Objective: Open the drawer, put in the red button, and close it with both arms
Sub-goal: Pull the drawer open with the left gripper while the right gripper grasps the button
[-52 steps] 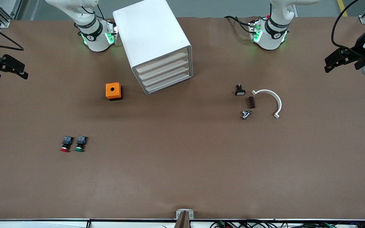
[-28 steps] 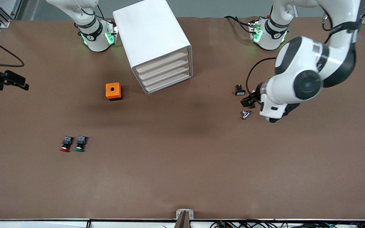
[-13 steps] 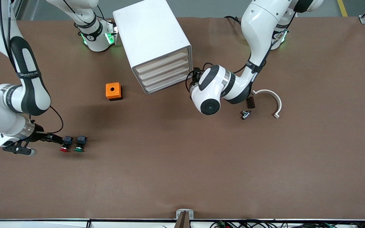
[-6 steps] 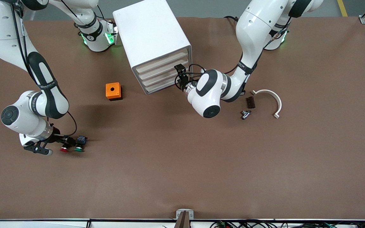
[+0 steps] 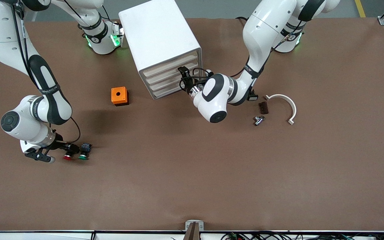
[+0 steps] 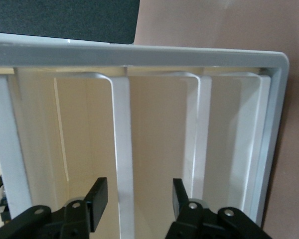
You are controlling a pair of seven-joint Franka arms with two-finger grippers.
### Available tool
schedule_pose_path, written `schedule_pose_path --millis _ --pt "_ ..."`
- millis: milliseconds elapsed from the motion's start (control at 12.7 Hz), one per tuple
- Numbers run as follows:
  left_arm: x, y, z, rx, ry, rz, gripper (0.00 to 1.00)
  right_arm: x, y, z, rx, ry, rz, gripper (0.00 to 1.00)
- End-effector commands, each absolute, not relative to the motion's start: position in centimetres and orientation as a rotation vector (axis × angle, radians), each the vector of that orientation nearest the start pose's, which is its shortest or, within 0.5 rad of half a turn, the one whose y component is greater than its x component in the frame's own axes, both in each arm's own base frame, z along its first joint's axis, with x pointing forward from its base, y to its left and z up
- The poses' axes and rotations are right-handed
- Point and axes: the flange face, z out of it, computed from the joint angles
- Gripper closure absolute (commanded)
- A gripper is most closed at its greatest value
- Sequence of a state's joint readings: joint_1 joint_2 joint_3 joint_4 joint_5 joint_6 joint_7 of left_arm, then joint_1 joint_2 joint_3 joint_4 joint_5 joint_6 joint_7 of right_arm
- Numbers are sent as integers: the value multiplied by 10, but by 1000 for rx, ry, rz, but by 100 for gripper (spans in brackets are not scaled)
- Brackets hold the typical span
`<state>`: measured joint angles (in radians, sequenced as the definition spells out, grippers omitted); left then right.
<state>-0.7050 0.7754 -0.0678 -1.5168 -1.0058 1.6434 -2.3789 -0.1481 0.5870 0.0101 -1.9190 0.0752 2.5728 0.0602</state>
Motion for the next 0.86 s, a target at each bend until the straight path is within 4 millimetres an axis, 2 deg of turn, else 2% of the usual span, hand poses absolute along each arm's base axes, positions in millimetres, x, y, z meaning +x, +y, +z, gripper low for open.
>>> schedule_pose_path --millis 0,79,157,314,393,550,628,785 --pt "413 -530 214 -1147 -1914 1249 62 623 -93 189 -3051 446 -100 0" --pt "408 -533 212 -1153 -1909 1244 78 623 -95 189 -3052 450 -100 0" --pt "407 -535 211 -1154 -1908 1242 100 622 -100 188 -3052 455 -98 0" --pt "412 -532 215 -1158 -1916 1247 100 621 -103 187 -3054 454 -94 0" --pt "418 -530 218 -1164 -1926 1252 100 621 -103 185 -3053 456 -89 6" --pt "449 -515 227 -1162 -1973 1281 100 620 -103 177 -3054 457 -77 28" --pt "472 -501 233 -1153 -2008 1311 100 620 -103 177 -3054 455 -77 45" --pt "507 -475 241 -1156 -2054 1369 100 620 -101 177 -3053 459 -72 90"
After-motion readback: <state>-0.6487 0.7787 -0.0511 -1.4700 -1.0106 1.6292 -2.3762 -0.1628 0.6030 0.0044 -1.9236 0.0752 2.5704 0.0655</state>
